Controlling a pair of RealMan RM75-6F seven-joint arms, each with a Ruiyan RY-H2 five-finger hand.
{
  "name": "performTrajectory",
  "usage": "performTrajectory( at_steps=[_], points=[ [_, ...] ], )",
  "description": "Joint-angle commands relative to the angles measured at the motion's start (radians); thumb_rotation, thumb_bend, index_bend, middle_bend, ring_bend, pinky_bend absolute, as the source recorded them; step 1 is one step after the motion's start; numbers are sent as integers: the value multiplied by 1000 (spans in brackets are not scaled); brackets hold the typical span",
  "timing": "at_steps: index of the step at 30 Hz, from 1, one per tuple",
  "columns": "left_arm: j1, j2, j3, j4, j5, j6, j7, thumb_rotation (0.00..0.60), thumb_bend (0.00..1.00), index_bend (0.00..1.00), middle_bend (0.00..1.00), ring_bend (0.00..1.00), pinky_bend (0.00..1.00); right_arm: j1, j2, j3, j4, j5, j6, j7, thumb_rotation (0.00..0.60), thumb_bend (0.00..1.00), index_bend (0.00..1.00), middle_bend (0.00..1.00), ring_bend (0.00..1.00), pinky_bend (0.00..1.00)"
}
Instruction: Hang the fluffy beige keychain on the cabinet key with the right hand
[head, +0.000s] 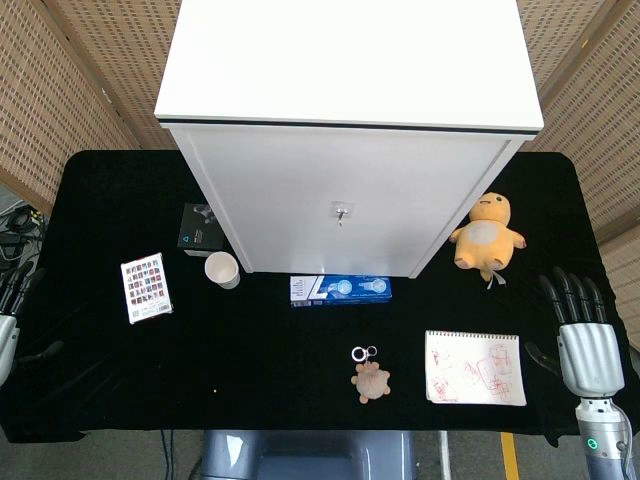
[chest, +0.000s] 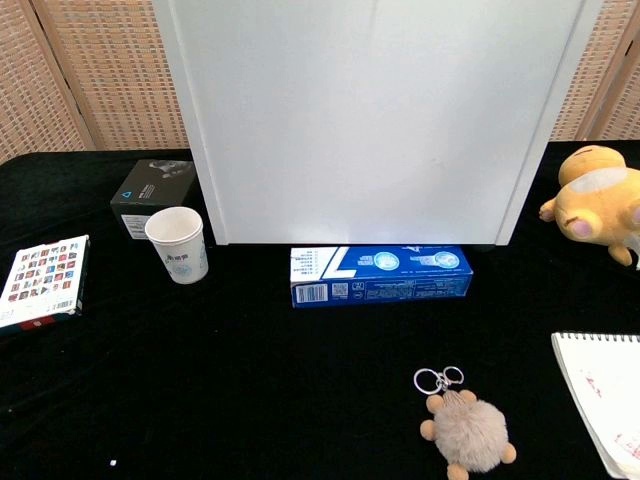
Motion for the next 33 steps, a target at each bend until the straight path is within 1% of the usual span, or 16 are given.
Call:
performTrajectory(
  at_steps=[1,6,8,9,10,11,12,13,14,15,17,19,21,26,30,33],
  points=[
    [0,-1,-1,1,-1,-2,1,600,0,0,0,0,0,-3,1,2,-4,-5,-6,-7,600,0,0,0,0,0],
    [-4,-4,-3,2,-8,-11,9,600,0,0,0,0,0,9,-11,-3,-10,-32,-51,-48,600,0,0,5,0,0],
    [-5,-8,-4,6,-13,-15,15,600,0,0,0,0,0,28,-14,-4,-21,-42,-88,-61,600,0,0,85,23,0],
    [-8,-10,-4,9,-16,-21,19,600,0,0,0,0,0,42,-19,-1,-25,-49,-110,-71,600,0,3,176,79,1],
    [-11,-12,-4,11,-20,-29,22,600,0,0,0,0,0,62,-32,5,-24,-61,-133,-85,600,0,16,289,173,29],
    [-13,-14,-5,12,-22,-33,24,600,0,0,0,0,0,77,-43,8,-22,-67,-154,-99,600,0,31,361,252,66],
    [-14,-16,-6,13,-23,-35,27,600,0,0,0,0,0,95,-51,9,-25,-70,-186,-113,600,0,59,459,364,150],
    [-15,-18,-7,12,-24,-35,30,600,0,0,0,0,0,119,-56,7,-38,-72,-234,-123,600,0,91,544,467,285],
    [-15,-19,-7,12,-24,-35,33,600,0,0,0,0,0,144,-57,6,-56,-70,-285,-117,600,4,114,594,526,393],
    [-15,-20,-8,10,-24,-33,35,600,0,0,0,0,0,177,-52,5,-87,-58,-357,-101,600,27,150,664,602,561],
    [-15,-22,-7,9,-24,-34,38,600,0,0,0,0,0,227,-42,8,-128,-34,-463,-95,600,112,248,777,715,827],
    [-15,-23,-8,10,-27,-36,42,600,0,0,0,0,0,278,-44,21,-149,-6,-557,-136,600,176,317,833,782,945],
    [-16,-26,-8,12,-32,-41,44,600,0,0,0,0,0,316,-60,37,-160,31,-626,-174,600,226,368,863,827,996],
    [-19,-28,-13,19,-49,-52,44,600,0,0,0,0,0,389,-118,71,-172,114,-744,-220,600,387,516,898,876,1000],
    [-21,-30,-15,24,-59,-59,42,600,0,0,0,0,0,452,-191,101,-140,222,-833,-283,600,468,540,900,879,1000],
    [-22,-30,-16,25,-62,-63,42,600,0,0,0,0,0,479,-228,111,-122,281,-858,-321,600,514,547,900,880,1000]
  ],
)
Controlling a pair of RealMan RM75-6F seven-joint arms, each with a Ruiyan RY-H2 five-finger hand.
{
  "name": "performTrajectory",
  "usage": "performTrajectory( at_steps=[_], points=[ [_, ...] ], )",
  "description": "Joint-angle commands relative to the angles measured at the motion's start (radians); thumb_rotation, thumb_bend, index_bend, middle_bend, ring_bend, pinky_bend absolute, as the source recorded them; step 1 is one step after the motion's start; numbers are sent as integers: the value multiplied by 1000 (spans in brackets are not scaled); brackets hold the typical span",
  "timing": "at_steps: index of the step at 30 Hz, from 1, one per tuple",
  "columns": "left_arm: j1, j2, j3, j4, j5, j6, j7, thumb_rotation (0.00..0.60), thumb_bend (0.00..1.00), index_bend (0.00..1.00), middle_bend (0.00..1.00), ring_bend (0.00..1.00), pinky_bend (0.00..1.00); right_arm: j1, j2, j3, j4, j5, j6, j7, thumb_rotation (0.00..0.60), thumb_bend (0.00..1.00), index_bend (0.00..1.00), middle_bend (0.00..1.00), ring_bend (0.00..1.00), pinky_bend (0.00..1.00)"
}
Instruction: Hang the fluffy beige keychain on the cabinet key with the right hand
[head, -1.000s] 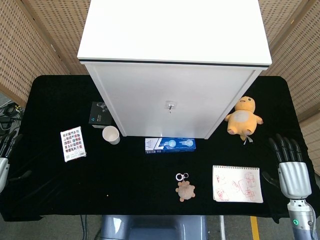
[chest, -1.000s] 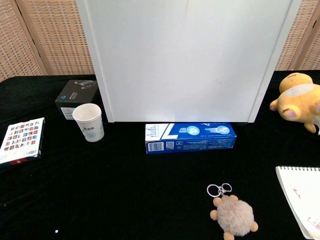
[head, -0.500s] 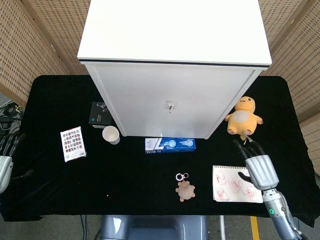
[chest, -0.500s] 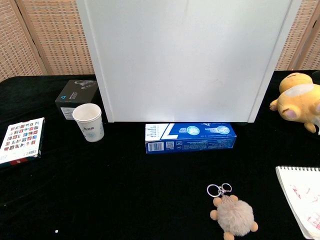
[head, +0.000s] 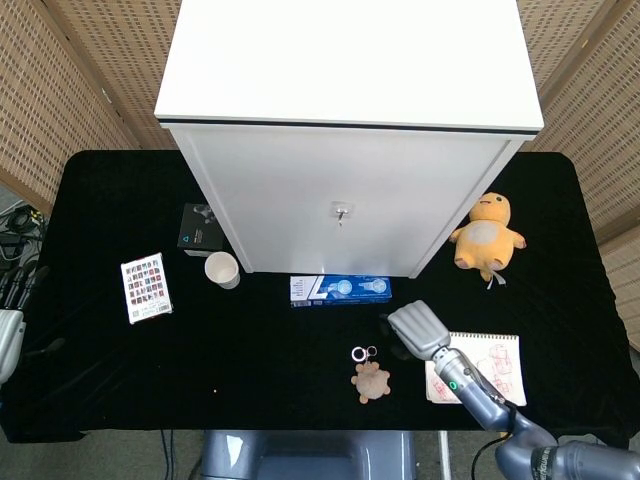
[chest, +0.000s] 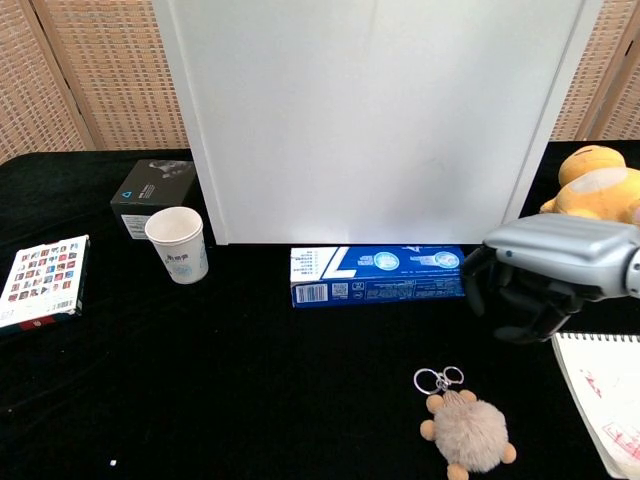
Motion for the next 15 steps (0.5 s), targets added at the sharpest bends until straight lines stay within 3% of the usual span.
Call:
performTrajectory(
  at_steps=[1,6,15],
  points=[
    [-1,0,0,0,-1,-2,0,600,0,0,0,0,0,47,-59,25,23,81,-47,-57,600,525,548,900,880,1000],
    [-5,-1,-3,4,-10,-12,0,600,0,0,0,0,0,85,-122,22,57,178,-74,-105,600,544,555,901,880,1000],
    [-6,-2,-1,4,-10,-15,3,600,0,0,0,0,0,124,-195,-5,111,237,-58,-186,600,546,550,900,879,1000]
  ],
)
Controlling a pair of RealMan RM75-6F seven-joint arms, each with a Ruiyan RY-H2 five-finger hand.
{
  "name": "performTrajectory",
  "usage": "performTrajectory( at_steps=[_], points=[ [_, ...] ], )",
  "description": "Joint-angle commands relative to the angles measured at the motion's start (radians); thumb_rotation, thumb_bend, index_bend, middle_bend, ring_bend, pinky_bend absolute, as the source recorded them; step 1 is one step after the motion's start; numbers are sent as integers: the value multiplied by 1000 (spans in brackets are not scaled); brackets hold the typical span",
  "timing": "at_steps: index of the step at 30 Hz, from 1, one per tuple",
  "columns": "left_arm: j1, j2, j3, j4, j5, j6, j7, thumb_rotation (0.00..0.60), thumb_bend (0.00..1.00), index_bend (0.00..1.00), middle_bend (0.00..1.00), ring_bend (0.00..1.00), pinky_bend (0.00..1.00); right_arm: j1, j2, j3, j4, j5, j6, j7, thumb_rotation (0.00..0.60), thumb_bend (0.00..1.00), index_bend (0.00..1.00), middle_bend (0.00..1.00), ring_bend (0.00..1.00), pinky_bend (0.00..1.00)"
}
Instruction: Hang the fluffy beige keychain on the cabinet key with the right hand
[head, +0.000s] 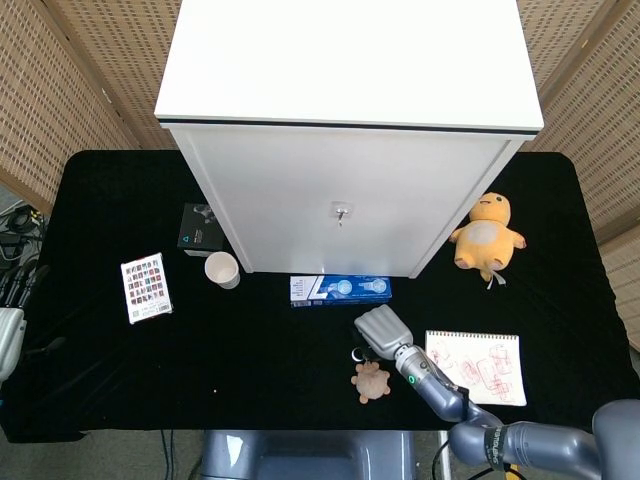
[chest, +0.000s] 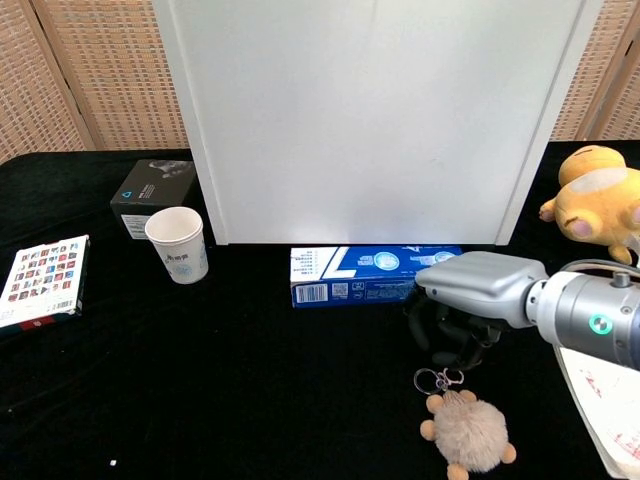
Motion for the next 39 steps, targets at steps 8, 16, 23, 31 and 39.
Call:
performTrajectory(
  at_steps=[8,16,23,31,39],
  points=[
    [-1,-1,1,-1,0,-3,3,600,0,0,0,0,0,26,-45,-29,41,24,16,-51,600,545,549,900,880,1000],
    [-2,1,3,-3,-2,-7,3,600,0,0,0,0,0,39,-73,-50,67,23,24,-82,600,545,549,900,879,1000],
    [-3,1,3,-2,-3,-9,3,600,0,0,0,0,0,48,-96,-55,84,32,27,-87,600,545,550,900,880,1000],
    [-3,1,3,-2,-5,-10,3,600,0,0,0,0,0,61,-115,-60,103,45,26,-104,600,545,549,900,880,1000],
    [-4,0,5,-2,-2,-10,5,600,0,0,0,0,0,71,-111,-73,109,52,29,-127,600,545,541,901,880,1000]
  ],
)
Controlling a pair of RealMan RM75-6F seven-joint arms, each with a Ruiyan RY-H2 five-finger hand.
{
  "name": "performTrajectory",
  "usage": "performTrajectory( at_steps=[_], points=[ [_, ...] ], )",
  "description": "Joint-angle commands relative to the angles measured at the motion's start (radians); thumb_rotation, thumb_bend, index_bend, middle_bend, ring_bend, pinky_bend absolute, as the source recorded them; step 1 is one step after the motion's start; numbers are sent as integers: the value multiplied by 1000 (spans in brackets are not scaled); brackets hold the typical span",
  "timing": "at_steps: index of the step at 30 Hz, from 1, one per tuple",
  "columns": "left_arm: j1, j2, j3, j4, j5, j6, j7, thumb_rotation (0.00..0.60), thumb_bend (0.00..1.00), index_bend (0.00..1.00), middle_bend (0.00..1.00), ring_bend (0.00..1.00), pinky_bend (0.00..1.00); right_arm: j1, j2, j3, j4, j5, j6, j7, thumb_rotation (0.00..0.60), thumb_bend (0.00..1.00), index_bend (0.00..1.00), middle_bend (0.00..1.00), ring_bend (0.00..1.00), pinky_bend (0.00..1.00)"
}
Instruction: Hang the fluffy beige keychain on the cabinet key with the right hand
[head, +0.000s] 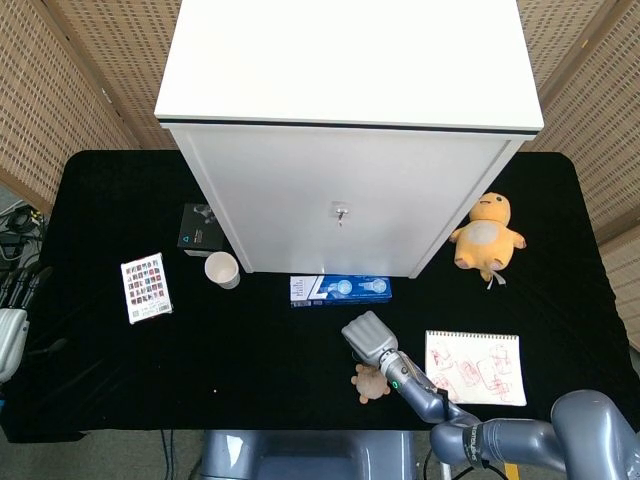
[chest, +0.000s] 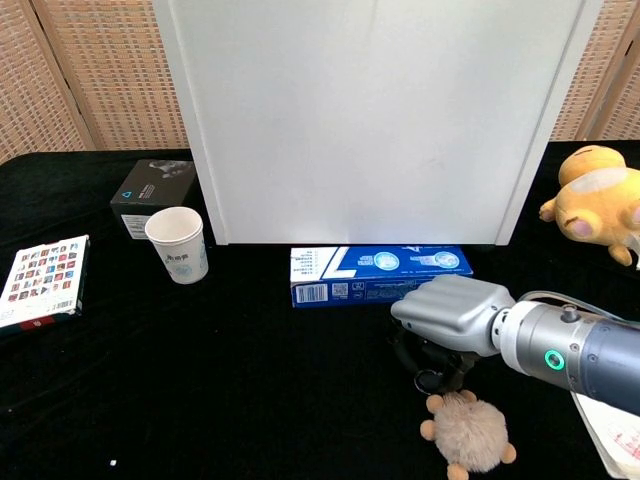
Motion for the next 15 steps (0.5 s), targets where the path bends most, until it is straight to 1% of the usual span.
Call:
performTrajectory(
  at_steps=[1,8,15],
  points=[
    [0,0,0,0,0,1,0,600,0,0,0,0,0,2,-1,-4,5,-2,1,-4,600,545,541,901,880,1000],
    [0,-1,1,-1,2,0,2,600,0,0,0,0,0,5,-7,-9,24,-11,0,4,600,552,561,902,880,1000],
    [0,2,0,-1,0,0,-4,600,0,0,0,0,0,5,-14,-6,37,-36,7,31,600,572,639,911,882,1000]
  ],
)
